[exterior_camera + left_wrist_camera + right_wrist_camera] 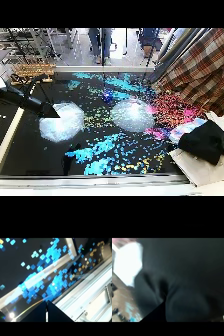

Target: Fold the clothes and pants, and hang the long-sleeved shirts on hangers.

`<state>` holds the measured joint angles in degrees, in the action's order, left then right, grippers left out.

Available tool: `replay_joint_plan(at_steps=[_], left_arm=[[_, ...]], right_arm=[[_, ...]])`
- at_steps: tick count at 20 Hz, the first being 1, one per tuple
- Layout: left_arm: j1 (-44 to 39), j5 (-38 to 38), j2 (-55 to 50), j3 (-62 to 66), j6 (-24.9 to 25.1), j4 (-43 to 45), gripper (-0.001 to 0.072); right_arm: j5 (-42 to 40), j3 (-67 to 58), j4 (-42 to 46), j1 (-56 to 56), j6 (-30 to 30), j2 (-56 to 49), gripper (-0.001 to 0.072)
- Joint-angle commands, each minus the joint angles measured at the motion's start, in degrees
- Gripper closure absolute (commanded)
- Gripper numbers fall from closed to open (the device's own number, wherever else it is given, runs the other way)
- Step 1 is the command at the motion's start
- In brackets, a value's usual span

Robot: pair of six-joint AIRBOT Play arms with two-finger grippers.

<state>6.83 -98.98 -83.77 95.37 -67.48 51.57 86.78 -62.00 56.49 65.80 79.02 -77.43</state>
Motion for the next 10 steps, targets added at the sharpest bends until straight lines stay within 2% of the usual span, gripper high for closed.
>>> replay_joint_plan(at_steps=[1, 3, 4, 5, 6, 7, 10], left_arm=[[0.1, 0.2, 0.0, 0.0, 0.0, 0.0, 0.0696], [0.0, 0.2, 0.0, 0.0, 0.0, 0.0, 0.0696], [0.0, 0.2, 0.0, 0.0, 0.0, 0.0, 0.0696], [0.0, 0.2, 0.0, 0.0, 0.0, 0.0, 0.0696], [0.0, 0.2, 0.0, 0.0, 0.0, 0.0, 0.0696], [0.0, 0.2, 0.0, 0.0, 0.0, 0.0, 0.0696], [0.0, 0.2, 0.0, 0.0, 0.0, 0.0, 0.0696]], right_arm=[[1.3, 12.9, 22.1, 3.9, 8.8, 0.8, 0.0691], [0.8, 13.7, 33.6, 3.9, 13.5, 0.8, 0.0688], [0.2, 12.8, 34.0, 3.9, 12.9, 0.8, 0.0602], [0.3, 10.8, 32.5, 3.9, 11.8, 0.8, 0.0356], [1.8, 7.2, 30.1, 3.7, 10.1, 0.8, 0.0072], [3.3, 2.9, 27.1, 3.3, 9.9, 0.9, 0.0038], [7.6, -13.9, 16.9, 0.1, 10.7, 0.9, 0.0038]])
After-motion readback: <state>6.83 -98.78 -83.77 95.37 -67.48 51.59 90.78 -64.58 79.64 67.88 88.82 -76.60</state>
